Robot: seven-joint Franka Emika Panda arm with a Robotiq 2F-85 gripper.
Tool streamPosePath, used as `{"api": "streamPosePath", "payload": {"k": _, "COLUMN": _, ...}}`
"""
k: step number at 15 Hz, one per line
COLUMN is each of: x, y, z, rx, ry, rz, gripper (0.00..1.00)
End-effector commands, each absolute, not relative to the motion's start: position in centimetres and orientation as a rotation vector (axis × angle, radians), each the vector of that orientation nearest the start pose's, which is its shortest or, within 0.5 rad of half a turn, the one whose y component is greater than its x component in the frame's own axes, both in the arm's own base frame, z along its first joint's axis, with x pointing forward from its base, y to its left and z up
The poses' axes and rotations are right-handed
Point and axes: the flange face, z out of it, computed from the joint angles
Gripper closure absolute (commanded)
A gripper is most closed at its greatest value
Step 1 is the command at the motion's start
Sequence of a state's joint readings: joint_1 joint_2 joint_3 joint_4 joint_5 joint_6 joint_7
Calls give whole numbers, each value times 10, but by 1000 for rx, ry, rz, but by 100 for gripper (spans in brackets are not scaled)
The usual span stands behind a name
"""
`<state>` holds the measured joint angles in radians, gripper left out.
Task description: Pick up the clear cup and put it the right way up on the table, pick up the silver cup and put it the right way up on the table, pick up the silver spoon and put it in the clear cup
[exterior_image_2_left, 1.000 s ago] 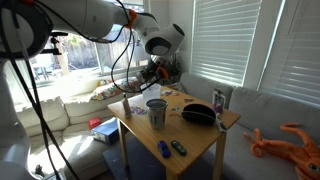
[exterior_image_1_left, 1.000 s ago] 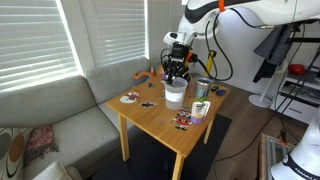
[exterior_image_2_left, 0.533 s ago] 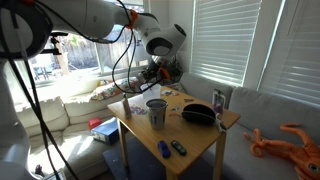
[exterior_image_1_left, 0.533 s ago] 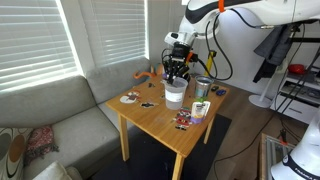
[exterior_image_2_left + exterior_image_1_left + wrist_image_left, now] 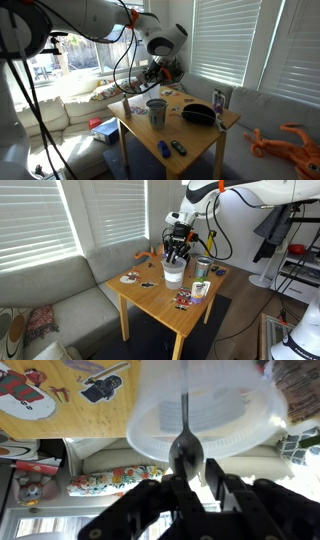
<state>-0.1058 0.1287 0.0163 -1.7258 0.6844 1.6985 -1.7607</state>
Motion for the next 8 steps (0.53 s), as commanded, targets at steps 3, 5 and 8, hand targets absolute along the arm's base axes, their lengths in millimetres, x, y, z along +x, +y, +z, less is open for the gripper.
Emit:
{"api": "streamPosePath", "payload": {"k": 3, "x": 592, "y": 5, "z": 509, "rx": -1839, "ry": -1805, "rz": -582, "gripper": 26}}
{"api": "streamPosePath", "payload": {"k": 5, "x": 592, "y": 4, "z": 511, "rx": -1841, "ry": -1806, "rz": -586, "gripper": 13}}
{"api": "streamPosePath", "payload": {"k": 8, "x": 592, "y": 4, "z": 517, "rx": -1835, "ry": -1803, "rz": -600, "gripper": 0}}
